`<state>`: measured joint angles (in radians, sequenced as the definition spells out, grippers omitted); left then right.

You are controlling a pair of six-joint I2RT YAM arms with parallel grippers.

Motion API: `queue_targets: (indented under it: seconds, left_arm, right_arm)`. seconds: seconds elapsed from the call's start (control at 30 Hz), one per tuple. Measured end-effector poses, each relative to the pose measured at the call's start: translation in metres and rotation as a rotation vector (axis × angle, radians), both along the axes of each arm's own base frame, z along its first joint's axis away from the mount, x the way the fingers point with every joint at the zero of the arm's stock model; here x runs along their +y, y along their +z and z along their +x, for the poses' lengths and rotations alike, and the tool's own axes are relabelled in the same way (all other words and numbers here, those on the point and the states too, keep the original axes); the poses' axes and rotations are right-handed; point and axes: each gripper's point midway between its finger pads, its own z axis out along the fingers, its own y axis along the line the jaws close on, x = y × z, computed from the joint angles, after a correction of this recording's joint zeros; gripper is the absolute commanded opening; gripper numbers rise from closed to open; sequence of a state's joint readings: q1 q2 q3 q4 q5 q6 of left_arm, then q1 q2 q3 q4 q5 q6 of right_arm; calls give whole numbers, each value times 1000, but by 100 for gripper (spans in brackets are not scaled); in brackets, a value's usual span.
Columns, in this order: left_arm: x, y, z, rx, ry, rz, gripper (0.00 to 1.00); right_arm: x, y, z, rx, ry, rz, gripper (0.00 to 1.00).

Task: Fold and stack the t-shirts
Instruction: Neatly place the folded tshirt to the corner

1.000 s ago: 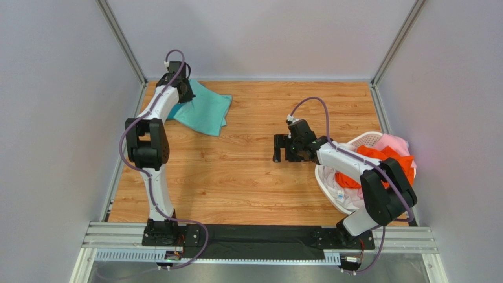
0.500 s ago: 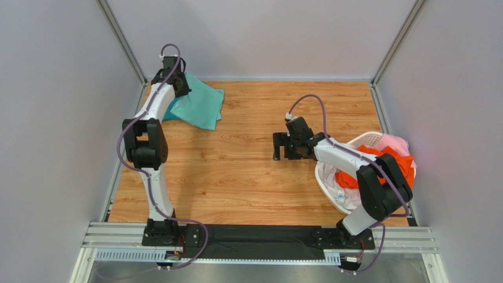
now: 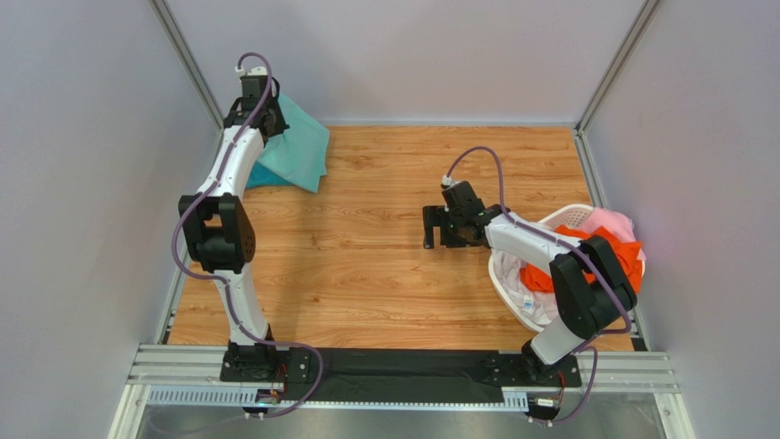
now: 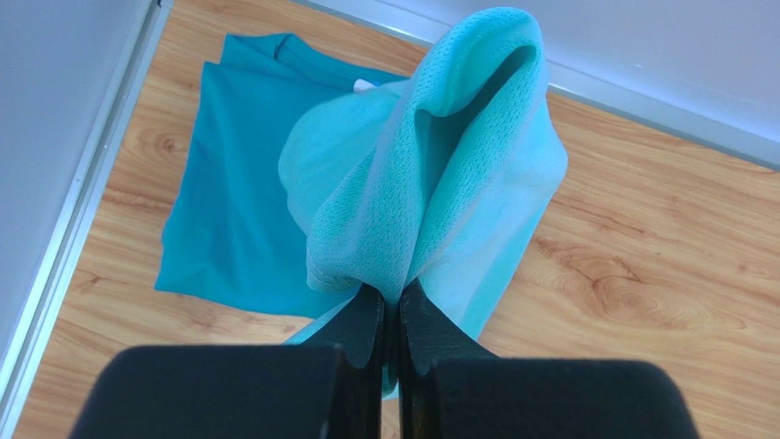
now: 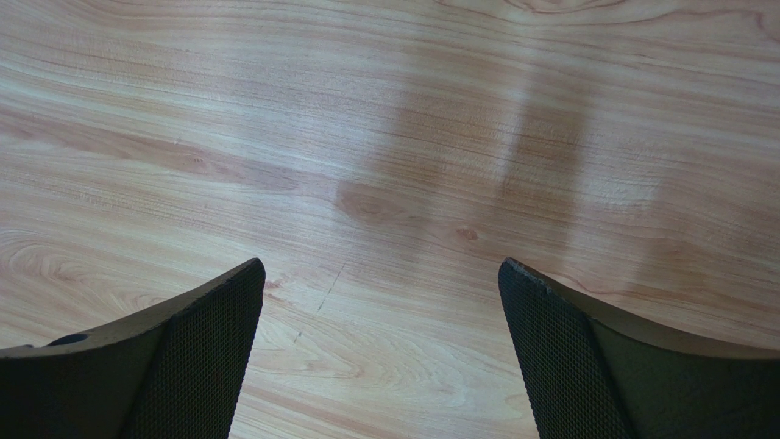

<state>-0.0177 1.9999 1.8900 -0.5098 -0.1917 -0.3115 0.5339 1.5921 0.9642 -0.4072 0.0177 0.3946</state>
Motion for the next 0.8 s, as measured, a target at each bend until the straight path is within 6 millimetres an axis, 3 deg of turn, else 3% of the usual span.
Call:
queue_targets:
  seconds: [0.23, 0.43, 0.6, 0.7, 0.73, 0.8]
  left_arm:
    - [12, 4, 1, -14, 29, 7, 0]
    - [50, 0, 2, -24, 95, 7, 0]
    - [79, -24, 9, -6, 136, -5, 0]
    - [95, -57, 13, 39, 165, -10, 24]
    - [99, -70, 15, 59, 172, -13, 43]
    - [106, -93, 18, 96, 186, -13, 58]
  right_arm:
    - [0, -4, 0, 9, 0, -6, 100]
    - [1, -4, 2, 9, 0, -6, 100]
    - [1, -7, 2, 17, 0, -11, 100]
    - [2, -8, 3, 21, 0, -13, 100]
    - [2, -9, 4, 24, 0, -15, 100]
    - [3, -11, 5, 29, 1, -18, 100]
